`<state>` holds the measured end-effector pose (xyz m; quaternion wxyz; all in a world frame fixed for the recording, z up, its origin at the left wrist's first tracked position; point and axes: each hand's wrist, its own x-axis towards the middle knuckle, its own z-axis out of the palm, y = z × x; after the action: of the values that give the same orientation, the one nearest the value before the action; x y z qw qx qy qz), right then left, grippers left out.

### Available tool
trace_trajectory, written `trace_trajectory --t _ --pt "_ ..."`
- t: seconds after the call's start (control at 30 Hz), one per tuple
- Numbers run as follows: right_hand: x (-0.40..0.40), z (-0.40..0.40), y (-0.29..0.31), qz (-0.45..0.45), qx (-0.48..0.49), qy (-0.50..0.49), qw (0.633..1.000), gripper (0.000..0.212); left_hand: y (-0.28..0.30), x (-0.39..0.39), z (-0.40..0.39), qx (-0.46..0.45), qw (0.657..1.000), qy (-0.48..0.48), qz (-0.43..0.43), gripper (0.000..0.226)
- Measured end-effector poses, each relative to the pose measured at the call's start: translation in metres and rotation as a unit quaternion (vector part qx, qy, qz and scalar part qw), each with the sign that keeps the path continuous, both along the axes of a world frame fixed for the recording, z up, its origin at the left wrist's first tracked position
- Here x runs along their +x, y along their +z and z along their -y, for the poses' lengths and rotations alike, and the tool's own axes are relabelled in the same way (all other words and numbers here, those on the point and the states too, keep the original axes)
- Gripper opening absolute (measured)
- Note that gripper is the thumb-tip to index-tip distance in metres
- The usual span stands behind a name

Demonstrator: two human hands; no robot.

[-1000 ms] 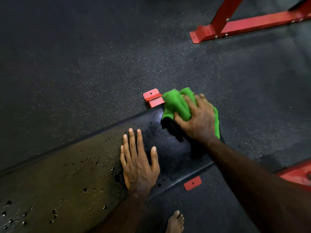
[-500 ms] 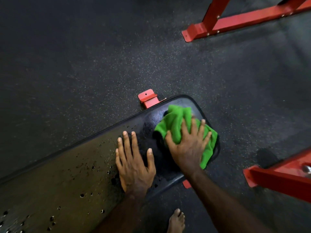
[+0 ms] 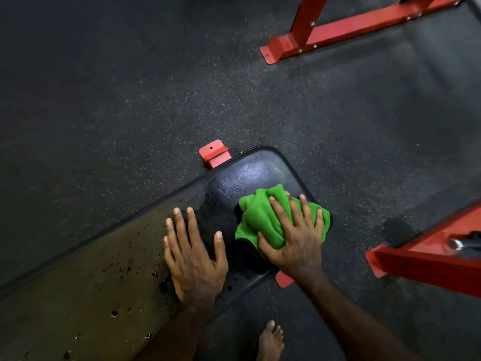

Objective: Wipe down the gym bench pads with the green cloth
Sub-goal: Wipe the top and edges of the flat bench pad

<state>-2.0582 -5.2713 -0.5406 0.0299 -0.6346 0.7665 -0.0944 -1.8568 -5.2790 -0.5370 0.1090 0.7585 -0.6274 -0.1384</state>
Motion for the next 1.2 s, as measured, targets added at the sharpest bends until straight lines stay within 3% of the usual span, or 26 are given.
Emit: trace_trajectory --t 0.07,0.17,0.23,0.33,0.4,0.43,0.5,0.53,0.57,0.7,0.73,0.8,0.9,0.93,0.97,1.03,1.1,1.13,1.2 --pt "-0.001 -0.001 0.0 0.051 -0.016 -0.11 0.992 0.087 0.0 -0.001 0.0 -0.005 1.0 0.001 0.0 0.076" --pt "0.046 -0.007 -0.003 0.16 -0.095 -0.333 0.925 0.087 0.0 -0.002 -0.001 -0.008 1.0 0.005 -0.003 0.076" --pt "0.069 -0.019 -0.006 0.167 -0.084 -0.307 0.933 0.085 -0.001 -0.002 0.0 -0.016 1.0 0.004 -0.004 0.076" --pt "0.051 -0.042 -0.01 0.126 -0.049 -0.13 0.982 0.085 -0.001 -0.002 0.0 -0.016 1.0 0.004 -0.001 0.077" --pt "0.037 -0.042 -0.009 0.152 -0.063 -0.139 0.977 0.084 -0.001 -0.002 -0.001 -0.015 1.0 0.004 0.003 0.077" --pt "0.039 -0.037 -0.008 0.191 -0.079 -0.205 0.957 0.083 -0.001 -0.002 -0.001 -0.014 1.0 0.002 0.002 0.077" --pt "0.059 -0.019 -0.007 0.272 -0.121 -0.376 0.878 0.083 -0.002 -0.002 0.0 -0.014 1.0 0.002 -0.001 0.076" --pt "0.07 -0.01 -0.004 0.294 -0.135 -0.429 0.843 0.084 -0.002 -0.002 0.0 -0.017 1.0 0.002 -0.001 0.076" --pt "0.077 -0.006 -0.001 0.296 -0.134 -0.446 0.834 0.085 -0.002 -0.002 0.0 -0.018 1.0 0.004 -0.001 0.076" --pt "0.052 -0.034 0.0 0.219 -0.068 -0.257 0.939 0.085 -0.002 -0.001 0.0 -0.011 1.0 0.0 -0.004 0.077" --pt "0.035 -0.035 0.0 0.214 -0.062 -0.224 0.949 0.083 -0.001 -0.002 0.0 -0.009 1.0 0.001 -0.004 0.077" --pt "0.015 -0.017 -0.005 0.218 -0.083 -0.263 0.936 0.076 -0.002 -0.001 0.0 -0.006 1.0 0.001 -0.003 0.077" --pt "0.023 0.02 -0.007 0.211 -0.139 -0.421 0.871 0.068 -0.004 0.0 -0.001 -0.007 1.0 -0.003 0.002 0.077" --pt "0.035 0.022 -0.005 0.178 -0.131 -0.418 0.881 0.067 -0.005 0.001 -0.001 -0.008 1.0 -0.001 0.003 0.077" --pt "0.043 0.014 -0.004 0.147 -0.108 -0.368 0.912 0.068 -0.005 0.0 -0.001 -0.009 1.0 0.001 0.001 0.077" --pt "0.051 -0.013 -0.001 0.095 -0.049 -0.153 0.982 0.074 -0.003 -0.001 -0.001 -0.019 1.0 0.002 -0.003 0.076" --pt "0.027 -0.019 0.001 0.075 -0.007 0.039 0.996 0.078 -0.003 -0.001 -0.001 -0.021 1.0 0.002 0.0 0.075" --pt "0.013 -0.01 0.0 0.057 0.002 0.07 0.996 0.079 -0.003 -0.001 -0.002 -0.019 1.0 0.003 0.001 0.074" --pt "0.001 0.019 0.0 0.048 0.004 -0.009 0.999 0.078 -0.003 0.0 -0.002 -0.015 1.0 -0.001 0.002 0.073"
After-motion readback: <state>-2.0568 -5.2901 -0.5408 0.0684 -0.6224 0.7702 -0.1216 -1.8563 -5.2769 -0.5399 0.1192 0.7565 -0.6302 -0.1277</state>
